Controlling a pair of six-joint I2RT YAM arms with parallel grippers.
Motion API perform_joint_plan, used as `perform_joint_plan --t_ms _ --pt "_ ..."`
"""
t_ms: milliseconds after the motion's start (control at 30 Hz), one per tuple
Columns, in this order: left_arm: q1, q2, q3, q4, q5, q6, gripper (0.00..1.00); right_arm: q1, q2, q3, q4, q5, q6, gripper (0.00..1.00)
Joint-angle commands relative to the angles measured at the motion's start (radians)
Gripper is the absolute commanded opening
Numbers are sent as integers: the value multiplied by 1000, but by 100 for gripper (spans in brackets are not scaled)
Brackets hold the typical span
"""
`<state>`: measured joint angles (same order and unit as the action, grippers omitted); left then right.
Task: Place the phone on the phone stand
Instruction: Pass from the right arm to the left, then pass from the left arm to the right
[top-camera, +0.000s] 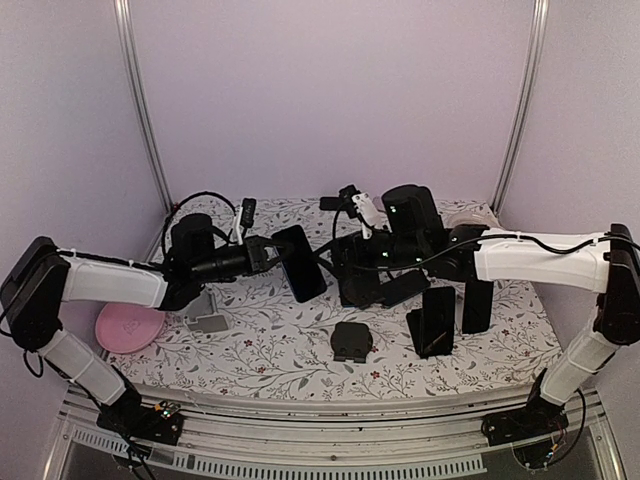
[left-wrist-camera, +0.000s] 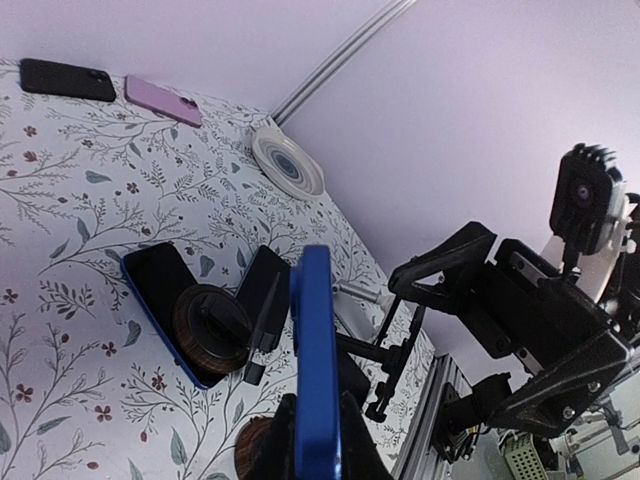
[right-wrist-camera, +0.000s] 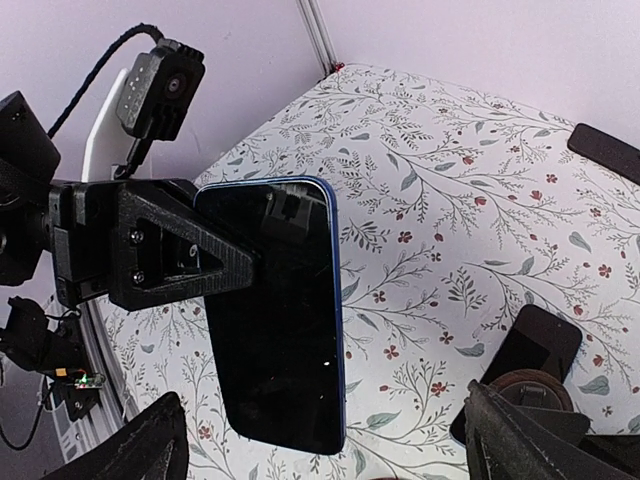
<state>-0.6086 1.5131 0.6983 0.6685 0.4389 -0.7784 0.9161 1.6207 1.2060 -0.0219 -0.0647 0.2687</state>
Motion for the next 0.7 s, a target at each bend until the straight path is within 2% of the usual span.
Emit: perform_joint_plan --t_ms 0,267,433,667 --pt "-25 -60 -15 46 70 93 0 -2 -90 -57 35 -21 35 96" --pt "-83 -88 -3 22 120 175 0 -46 -242 -235 170 -64 66 96" --pt "-126 -95 12 9 137 232 0 -72 -329 -301 195 -111 70 96" --pt "-173 -79 43 -1 162 282 0 -86 -421 -387 281 -252 46 93"
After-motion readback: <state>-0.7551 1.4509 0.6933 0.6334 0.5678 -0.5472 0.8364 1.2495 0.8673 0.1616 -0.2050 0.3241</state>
